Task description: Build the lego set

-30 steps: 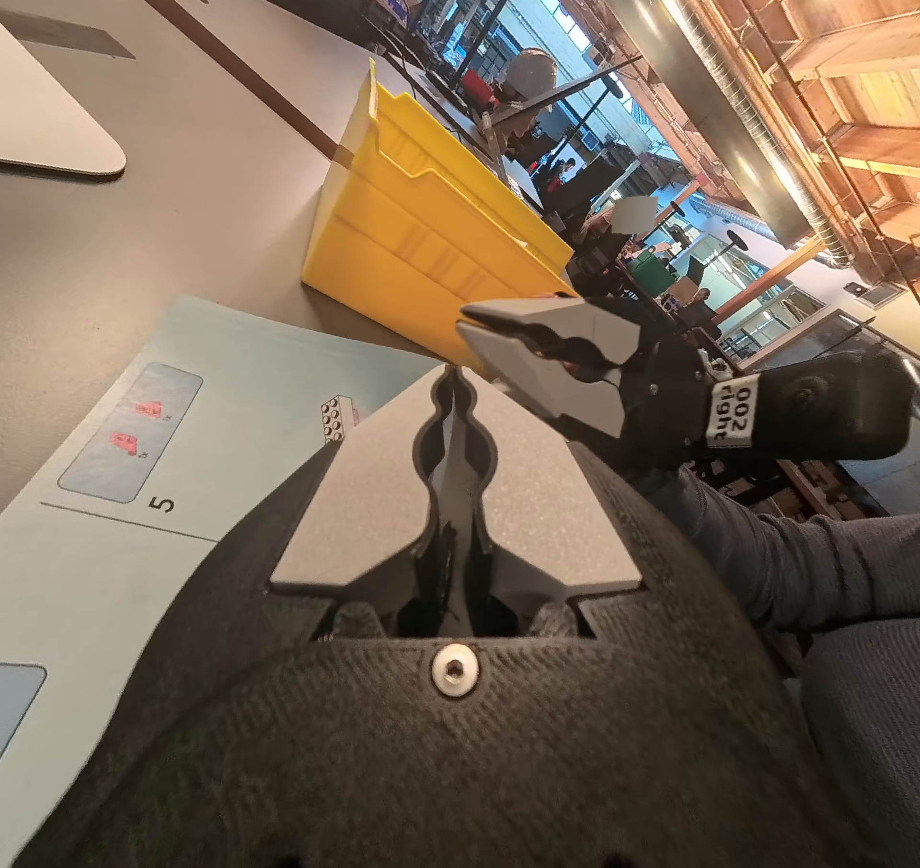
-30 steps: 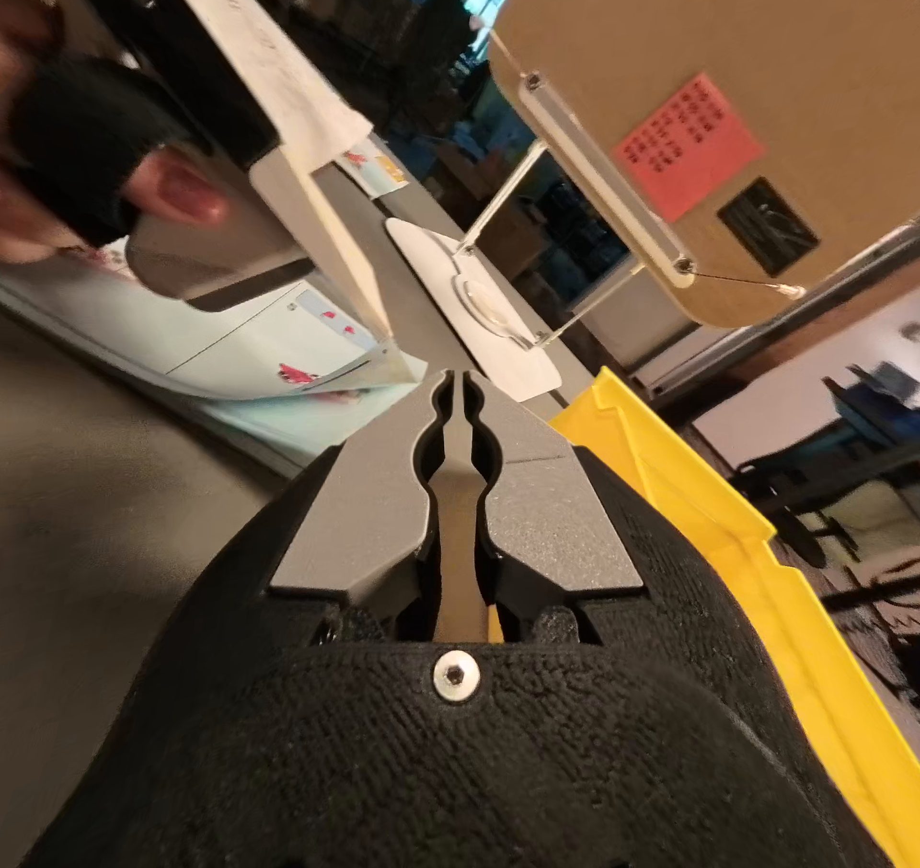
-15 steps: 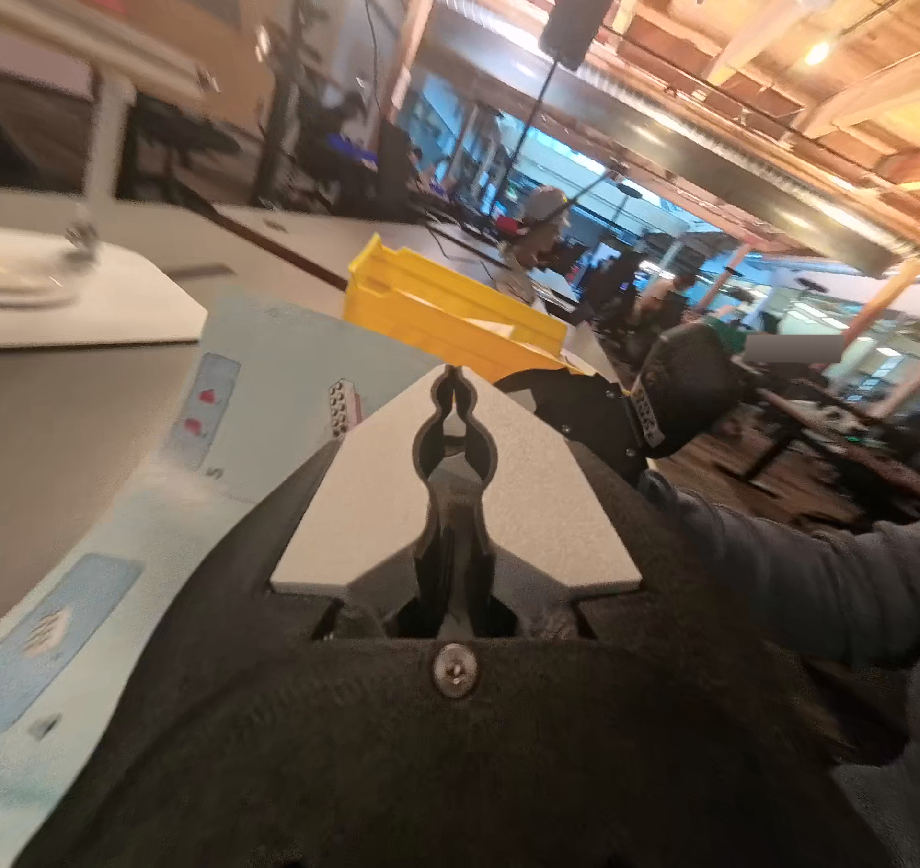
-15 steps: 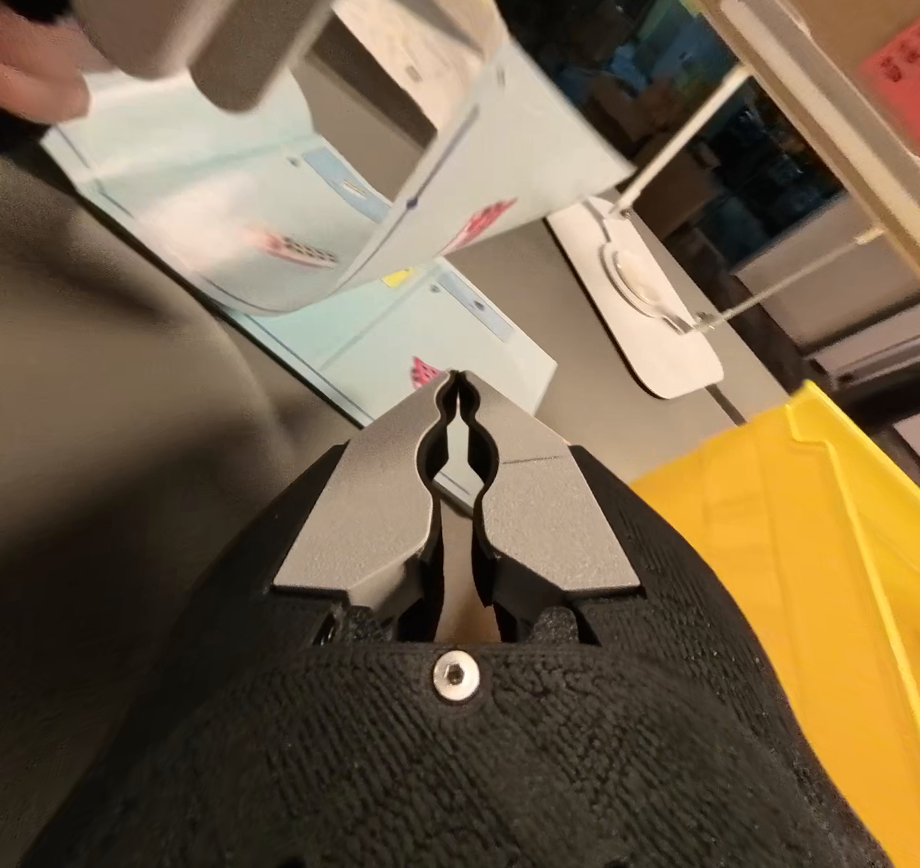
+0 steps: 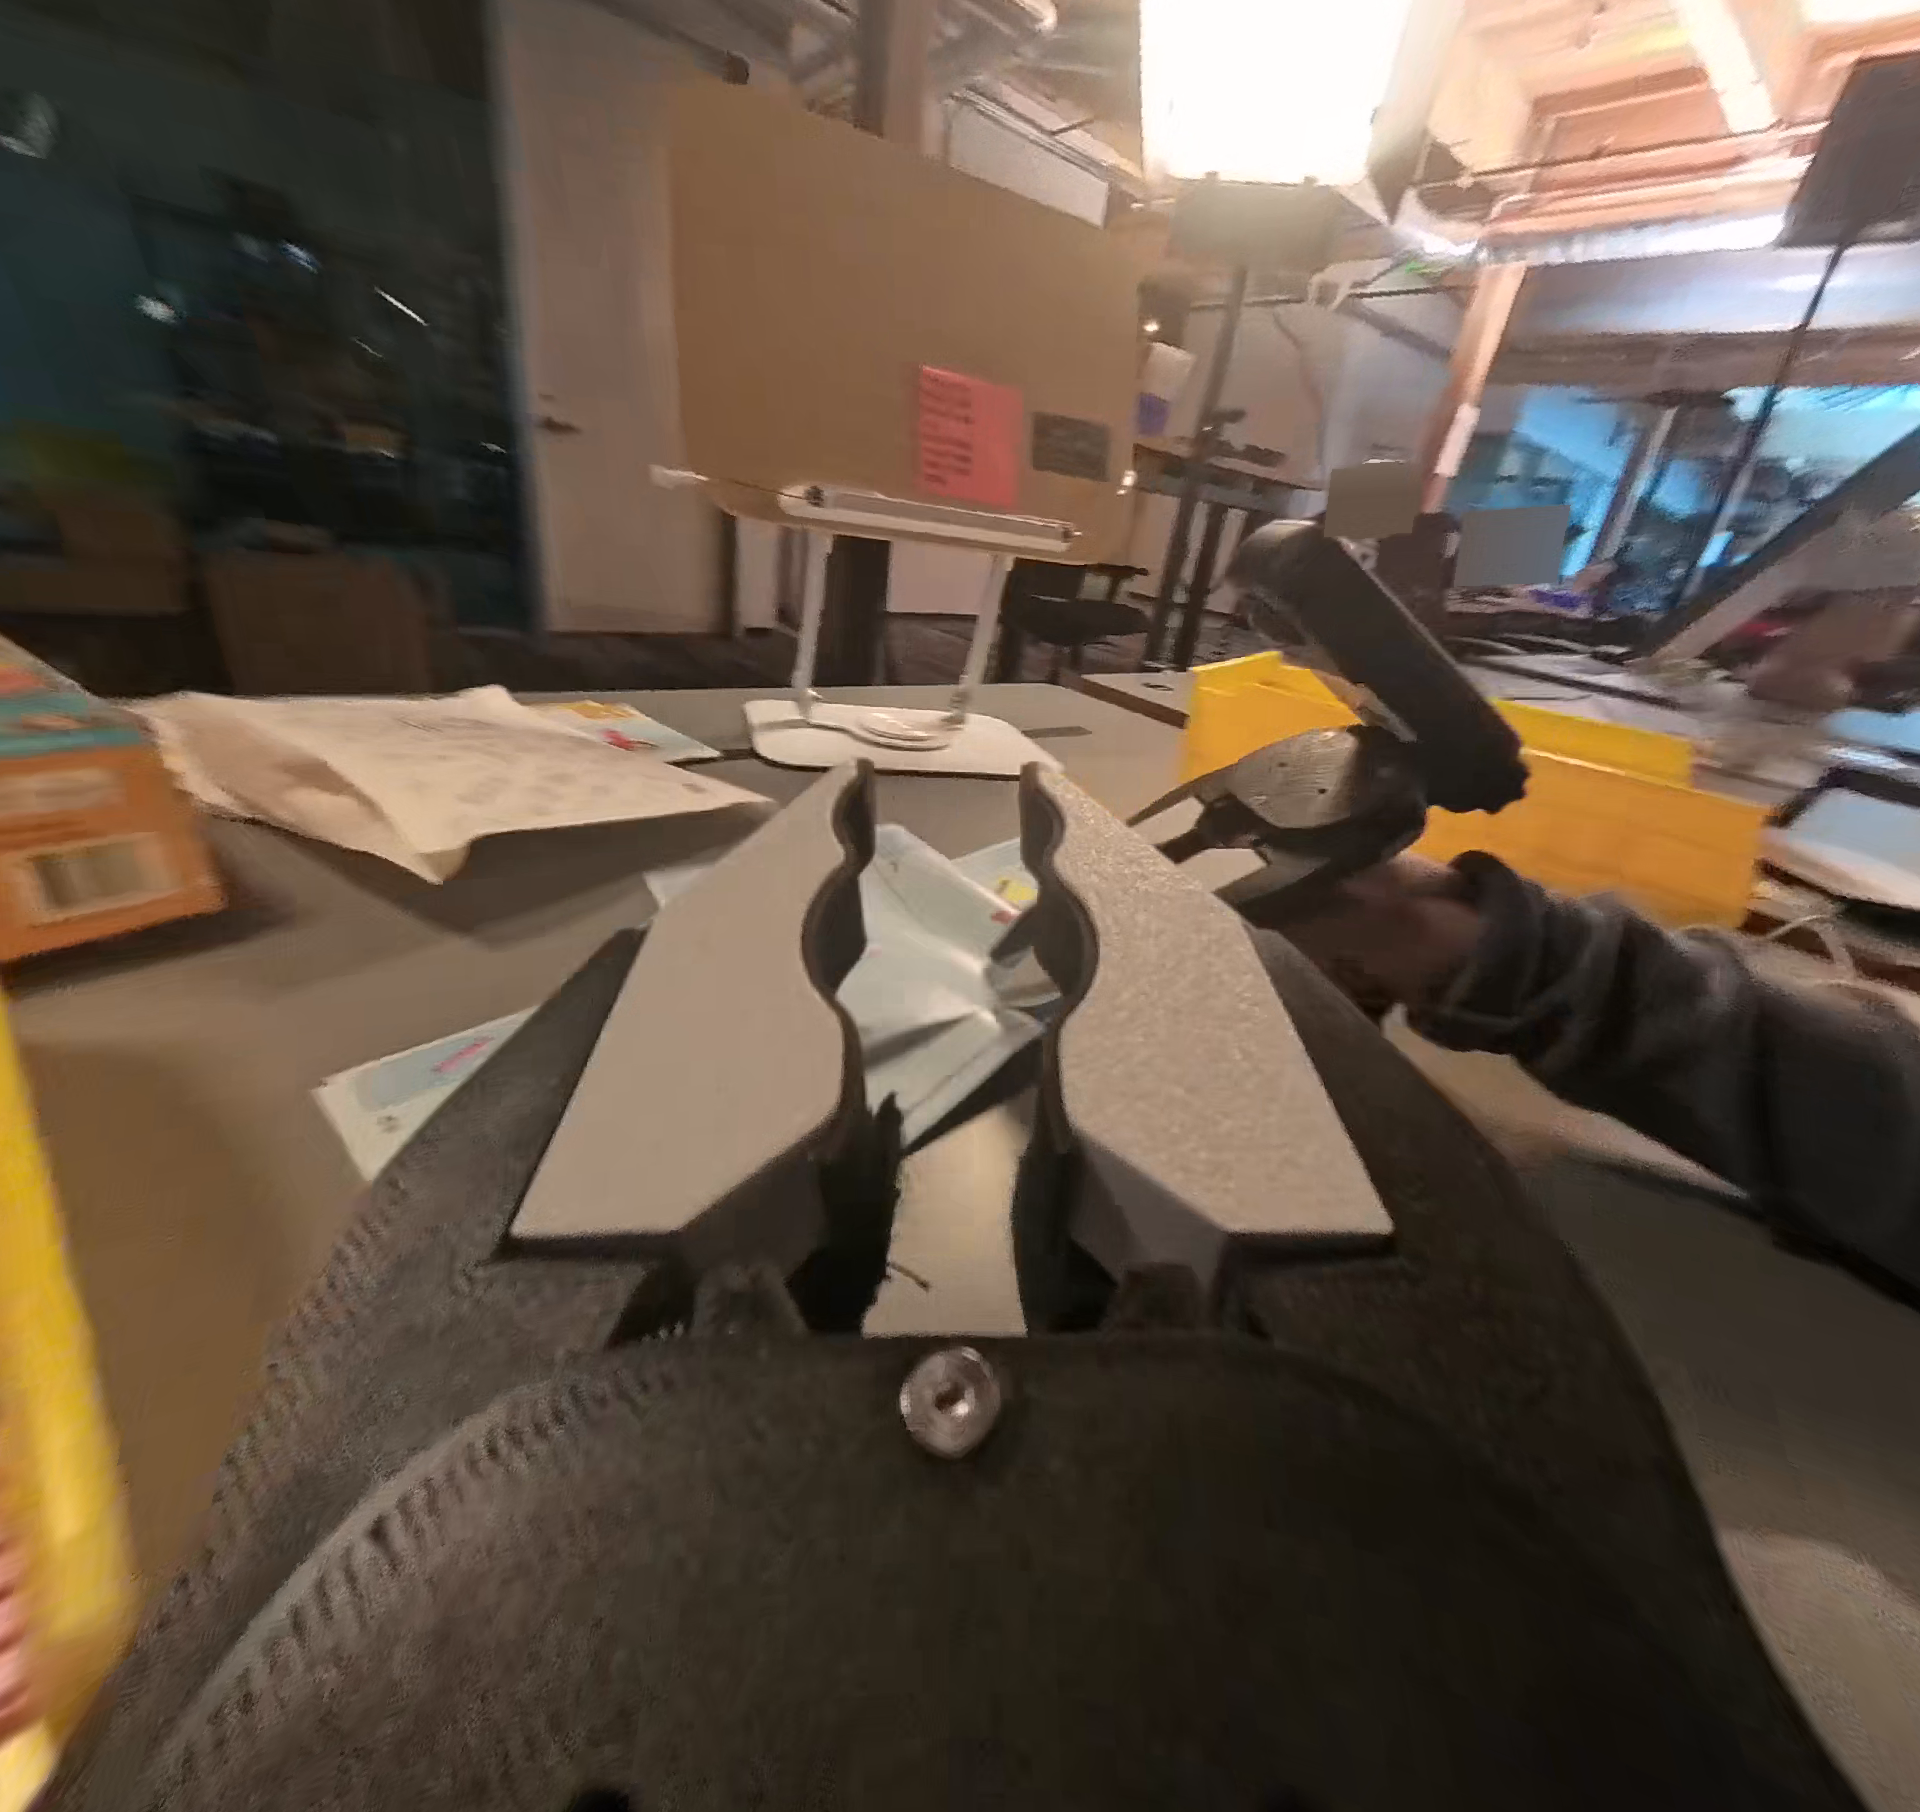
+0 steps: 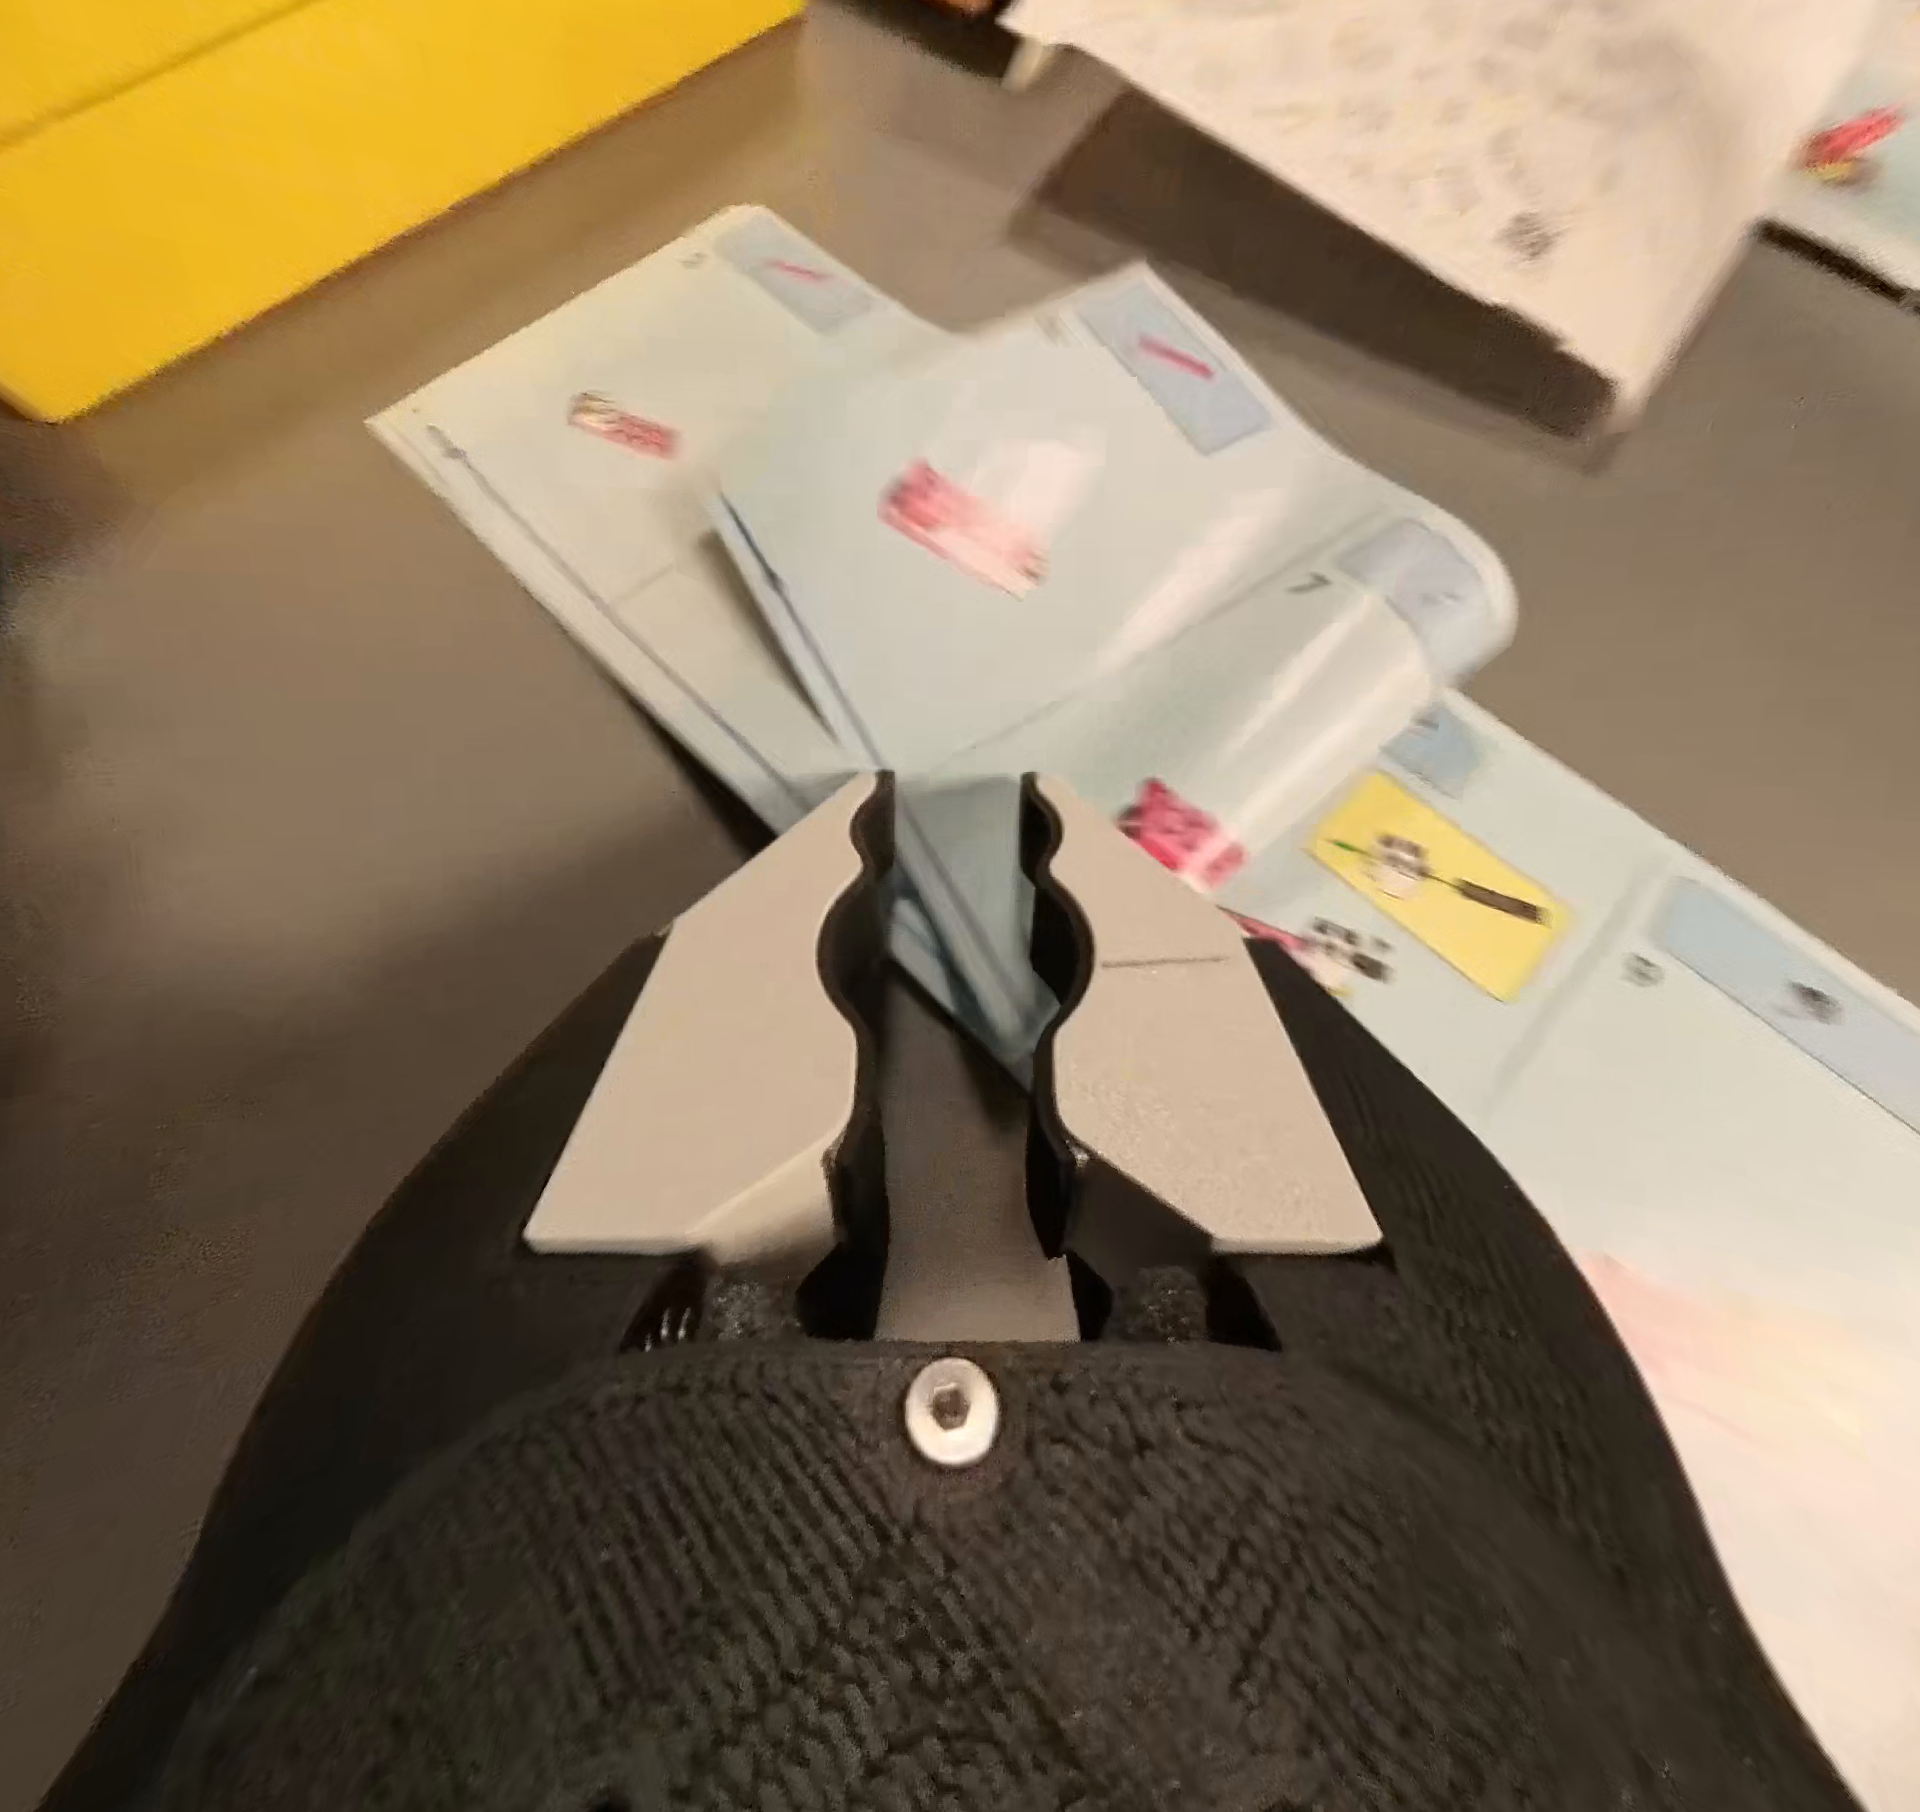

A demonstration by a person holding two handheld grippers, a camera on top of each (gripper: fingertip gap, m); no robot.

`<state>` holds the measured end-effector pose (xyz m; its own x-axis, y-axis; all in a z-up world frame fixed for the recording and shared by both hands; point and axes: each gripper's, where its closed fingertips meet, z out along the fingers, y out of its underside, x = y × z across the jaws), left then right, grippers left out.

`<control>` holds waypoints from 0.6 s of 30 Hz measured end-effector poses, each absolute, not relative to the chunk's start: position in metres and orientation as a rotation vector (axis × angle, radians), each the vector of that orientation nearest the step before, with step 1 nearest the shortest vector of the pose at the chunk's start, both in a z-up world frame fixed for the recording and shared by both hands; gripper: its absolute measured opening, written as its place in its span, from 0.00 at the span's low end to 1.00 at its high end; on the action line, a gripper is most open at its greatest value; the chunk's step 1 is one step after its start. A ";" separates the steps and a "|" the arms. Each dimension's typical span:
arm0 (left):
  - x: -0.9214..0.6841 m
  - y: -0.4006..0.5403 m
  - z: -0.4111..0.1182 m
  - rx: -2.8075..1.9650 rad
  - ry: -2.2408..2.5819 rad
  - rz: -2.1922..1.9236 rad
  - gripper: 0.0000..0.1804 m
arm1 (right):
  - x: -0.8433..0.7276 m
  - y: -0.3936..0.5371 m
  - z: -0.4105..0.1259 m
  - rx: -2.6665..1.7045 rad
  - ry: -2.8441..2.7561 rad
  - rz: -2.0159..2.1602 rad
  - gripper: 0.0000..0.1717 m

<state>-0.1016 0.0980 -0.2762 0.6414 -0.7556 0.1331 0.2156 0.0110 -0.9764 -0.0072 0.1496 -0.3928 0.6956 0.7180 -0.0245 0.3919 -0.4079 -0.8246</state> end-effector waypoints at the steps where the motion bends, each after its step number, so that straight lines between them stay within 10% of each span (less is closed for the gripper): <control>1: -0.105 0.097 -0.274 -1.345 0.501 -0.777 0.14 | -0.016 0.144 -0.390 -2.024 -0.883 0.534 0.13; 18: -0.113 0.099 -0.267 -1.307 0.467 -0.742 0.14 | 0.015 0.169 -0.380 -2.012 -0.696 0.450 0.08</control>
<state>-0.1126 0.0985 -0.2671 0.6891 -0.7182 0.0960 0.2240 0.0851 -0.9709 0.0151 0.1692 -0.3801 0.7725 0.6339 -0.0374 0.2937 -0.4089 -0.8640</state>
